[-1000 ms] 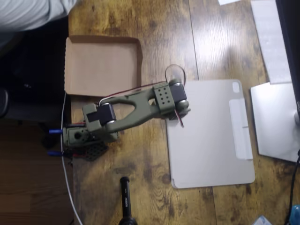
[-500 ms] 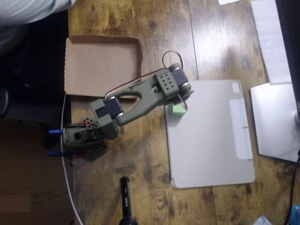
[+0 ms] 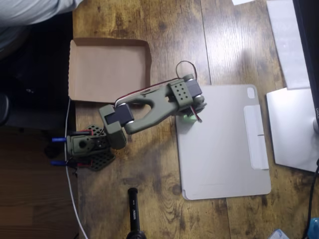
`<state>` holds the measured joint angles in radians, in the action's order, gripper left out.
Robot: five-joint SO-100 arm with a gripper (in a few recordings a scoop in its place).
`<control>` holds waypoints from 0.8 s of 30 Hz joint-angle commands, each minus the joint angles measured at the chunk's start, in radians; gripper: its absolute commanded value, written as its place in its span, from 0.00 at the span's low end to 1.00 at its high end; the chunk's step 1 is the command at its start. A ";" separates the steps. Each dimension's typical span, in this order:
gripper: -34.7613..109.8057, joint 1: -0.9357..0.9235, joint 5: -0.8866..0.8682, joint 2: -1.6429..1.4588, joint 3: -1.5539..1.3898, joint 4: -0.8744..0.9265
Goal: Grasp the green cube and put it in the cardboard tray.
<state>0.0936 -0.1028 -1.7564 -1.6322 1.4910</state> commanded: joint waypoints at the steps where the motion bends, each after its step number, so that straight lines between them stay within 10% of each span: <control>1: 0.44 0.000 -0.015 0.003 0.003 -0.012; 24: 0.49 0.031 -0.025 -0.005 -0.219 -0.301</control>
<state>0.0982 -0.1197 -1.7380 -1.8454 1.2011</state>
